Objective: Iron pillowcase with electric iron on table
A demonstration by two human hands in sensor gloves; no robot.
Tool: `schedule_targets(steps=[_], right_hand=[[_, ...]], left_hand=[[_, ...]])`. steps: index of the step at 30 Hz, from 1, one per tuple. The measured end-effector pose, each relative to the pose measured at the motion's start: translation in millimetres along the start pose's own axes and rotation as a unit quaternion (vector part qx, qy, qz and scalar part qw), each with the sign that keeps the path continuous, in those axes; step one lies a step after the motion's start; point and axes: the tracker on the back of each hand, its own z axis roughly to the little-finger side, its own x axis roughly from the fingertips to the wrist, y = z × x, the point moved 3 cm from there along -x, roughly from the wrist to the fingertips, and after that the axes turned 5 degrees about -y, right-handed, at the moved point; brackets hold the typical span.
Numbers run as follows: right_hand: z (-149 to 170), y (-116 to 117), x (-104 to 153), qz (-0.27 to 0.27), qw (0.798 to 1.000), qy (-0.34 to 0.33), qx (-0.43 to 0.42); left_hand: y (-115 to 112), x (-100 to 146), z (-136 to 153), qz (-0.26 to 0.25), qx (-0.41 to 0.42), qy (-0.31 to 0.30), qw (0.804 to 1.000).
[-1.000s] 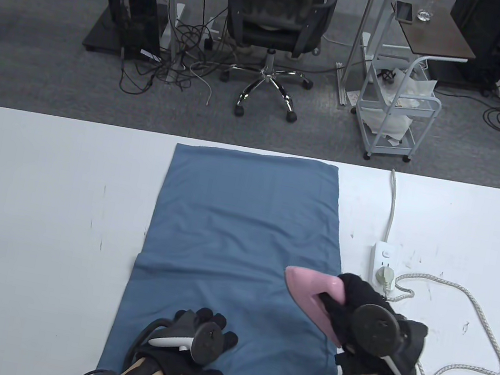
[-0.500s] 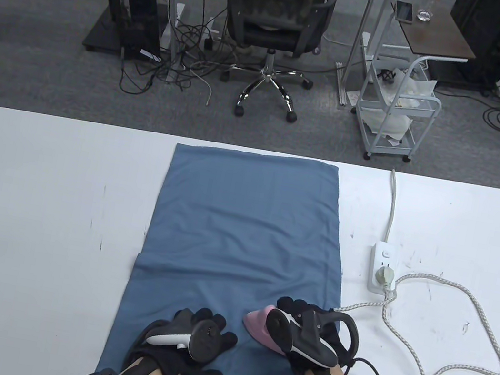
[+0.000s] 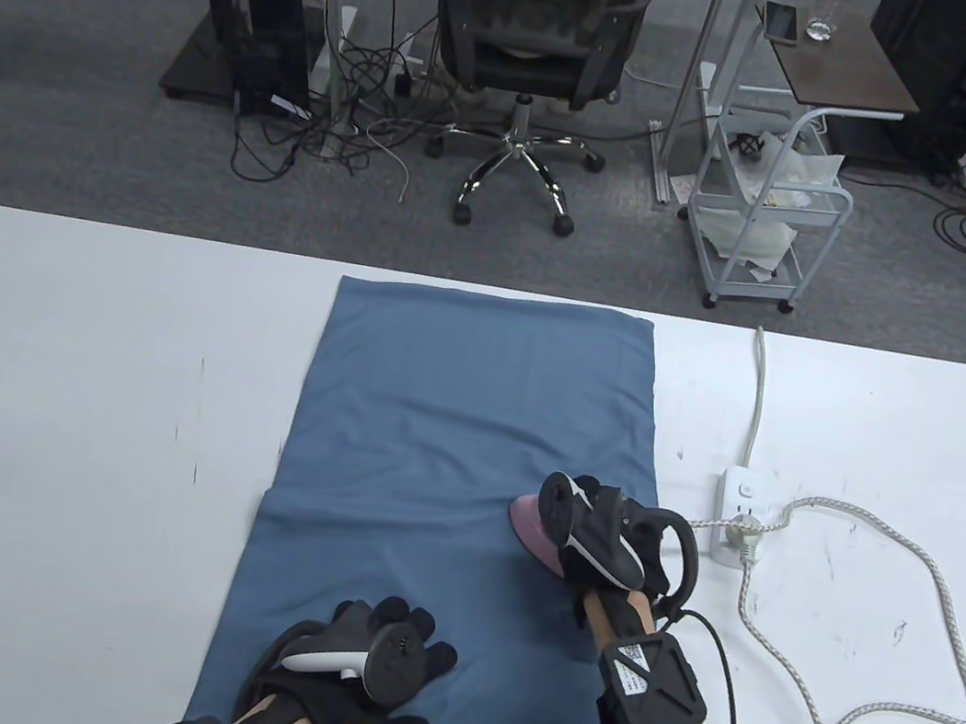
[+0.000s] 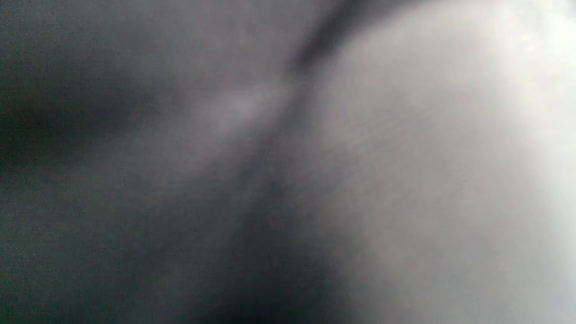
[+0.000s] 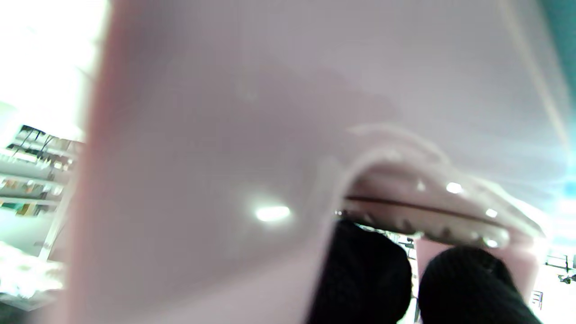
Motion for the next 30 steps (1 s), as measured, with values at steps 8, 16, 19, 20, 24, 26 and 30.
schedule_targets(steps=[8, 16, 19, 20, 24, 26, 30], right_hand=[[-40.1, -22.9, 58.5, 0.022, 0.993, -0.109, -0.023], [-51.0, -9.7, 56.8, 0.043, 0.992, -0.122, 0.003], [-52.4, -6.2, 27.6, 0.052, 0.994, -0.098, 0.013], [-51.3, -4.4, 12.0, 0.048, 0.996, -0.077, 0.018], [-46.9, 0.7, -29.4, 0.04, 0.999, -0.028, 0.018], [-46.0, 1.4, -39.2, 0.028, 0.999, -0.018, 0.014], [-40.5, 0.2, -43.1, -0.029, 0.998, -0.038, -0.033]], left_hand=[[-0.9, 0.5, -0.2, -0.001, 0.003, 0.0, 1.0], [-1.8, 0.0, 0.8, -0.001, 0.013, -0.005, 1.0], [-1.9, -0.1, 1.0, 0.0, 0.013, -0.006, 1.0], [-1.8, 0.0, 1.1, 0.0, 0.014, -0.006, 1.0], [-1.6, 0.1, 1.4, -0.002, 0.014, -0.007, 1.0], [-1.5, 0.3, 1.6, -0.003, 0.016, -0.008, 1.0], [-1.2, 0.4, 2.1, -0.006, 0.018, -0.009, 1.0]])
